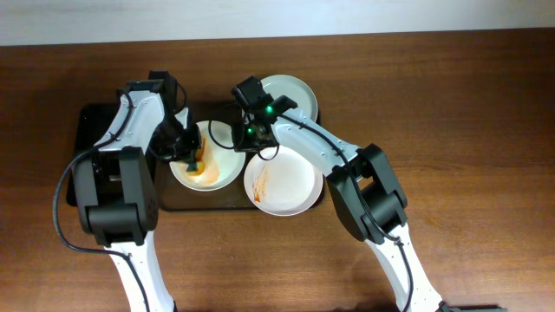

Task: Clean dirty plates on tray and stack at the side
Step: 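Scrub the left plate with the sponge in the left gripper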

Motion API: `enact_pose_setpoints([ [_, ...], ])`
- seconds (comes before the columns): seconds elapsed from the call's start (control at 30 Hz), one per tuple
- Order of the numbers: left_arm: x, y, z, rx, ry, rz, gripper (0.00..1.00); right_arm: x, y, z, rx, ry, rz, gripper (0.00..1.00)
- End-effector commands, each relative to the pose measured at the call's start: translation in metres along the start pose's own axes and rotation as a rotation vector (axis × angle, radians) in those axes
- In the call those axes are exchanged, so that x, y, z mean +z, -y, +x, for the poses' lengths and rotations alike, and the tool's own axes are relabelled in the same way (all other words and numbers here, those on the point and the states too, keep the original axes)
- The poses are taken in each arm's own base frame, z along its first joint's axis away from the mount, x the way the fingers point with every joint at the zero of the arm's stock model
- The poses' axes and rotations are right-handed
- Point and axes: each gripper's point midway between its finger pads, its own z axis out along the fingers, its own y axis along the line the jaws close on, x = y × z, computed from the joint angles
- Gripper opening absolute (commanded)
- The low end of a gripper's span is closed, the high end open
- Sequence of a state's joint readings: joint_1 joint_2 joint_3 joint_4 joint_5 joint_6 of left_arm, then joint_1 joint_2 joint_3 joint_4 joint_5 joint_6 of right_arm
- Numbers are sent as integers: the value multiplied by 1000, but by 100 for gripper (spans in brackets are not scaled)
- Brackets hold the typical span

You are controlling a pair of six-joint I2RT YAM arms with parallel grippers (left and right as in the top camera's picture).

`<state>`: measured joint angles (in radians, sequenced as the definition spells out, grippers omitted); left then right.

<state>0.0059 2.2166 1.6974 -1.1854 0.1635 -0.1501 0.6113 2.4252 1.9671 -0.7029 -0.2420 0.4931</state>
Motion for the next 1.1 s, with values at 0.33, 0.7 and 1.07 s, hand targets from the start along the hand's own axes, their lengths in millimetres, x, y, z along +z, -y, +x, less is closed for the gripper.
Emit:
enact_pose_setpoints([
  [0.33,0,37,-39,171,157,207,1,9,9,4,15,-15,24,4],
  [0.7,2,-42,17,-98,-62,-233,1,9,9,4,15,-15,24,4],
  [1.07,-7,65,-11,121,40,396,1,9,6,7,15,-30,3,4],
])
